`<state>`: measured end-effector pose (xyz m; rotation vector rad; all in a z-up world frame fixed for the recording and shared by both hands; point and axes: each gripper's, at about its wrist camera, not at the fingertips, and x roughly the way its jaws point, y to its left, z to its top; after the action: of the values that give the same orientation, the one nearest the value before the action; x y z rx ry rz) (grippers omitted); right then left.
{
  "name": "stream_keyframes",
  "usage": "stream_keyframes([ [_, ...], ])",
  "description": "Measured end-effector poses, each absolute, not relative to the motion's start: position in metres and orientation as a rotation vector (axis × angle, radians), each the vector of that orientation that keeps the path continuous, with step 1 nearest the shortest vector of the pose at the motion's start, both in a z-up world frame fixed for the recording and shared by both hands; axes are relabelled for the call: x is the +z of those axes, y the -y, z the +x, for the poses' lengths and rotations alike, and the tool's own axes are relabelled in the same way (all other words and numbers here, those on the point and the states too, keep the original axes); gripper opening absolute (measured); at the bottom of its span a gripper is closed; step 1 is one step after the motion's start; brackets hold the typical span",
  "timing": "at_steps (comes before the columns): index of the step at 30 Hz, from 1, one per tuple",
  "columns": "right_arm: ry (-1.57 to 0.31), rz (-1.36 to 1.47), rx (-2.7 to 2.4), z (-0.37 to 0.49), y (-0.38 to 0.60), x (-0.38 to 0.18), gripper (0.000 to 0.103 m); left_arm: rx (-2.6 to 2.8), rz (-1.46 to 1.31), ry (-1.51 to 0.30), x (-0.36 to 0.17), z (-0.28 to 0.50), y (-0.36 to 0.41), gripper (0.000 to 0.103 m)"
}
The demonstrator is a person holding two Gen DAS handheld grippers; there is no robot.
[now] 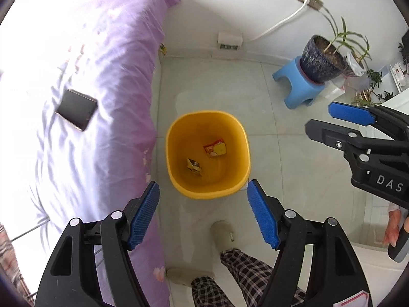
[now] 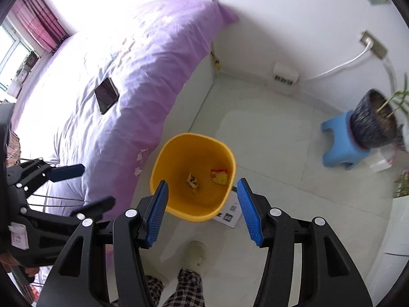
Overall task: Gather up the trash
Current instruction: 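Move both open tools back over the plaid cloth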
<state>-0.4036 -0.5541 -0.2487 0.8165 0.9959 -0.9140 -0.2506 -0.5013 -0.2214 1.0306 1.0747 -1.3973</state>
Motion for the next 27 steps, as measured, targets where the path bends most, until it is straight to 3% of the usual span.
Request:
stream_keyframes([
  [12,-0.939,0.627,-0.906,-0.394,0.492,-0.14,0.059,-1.35,0.835,-1.025,-0.127,-0.223,0.429,0.071],
  [27,-0.858,0.452,-0.561,-0.299,0.413,-0.087,0.059,-1.04,0.516,-1.048,-0.092,-0.149,0.286,0.071],
])
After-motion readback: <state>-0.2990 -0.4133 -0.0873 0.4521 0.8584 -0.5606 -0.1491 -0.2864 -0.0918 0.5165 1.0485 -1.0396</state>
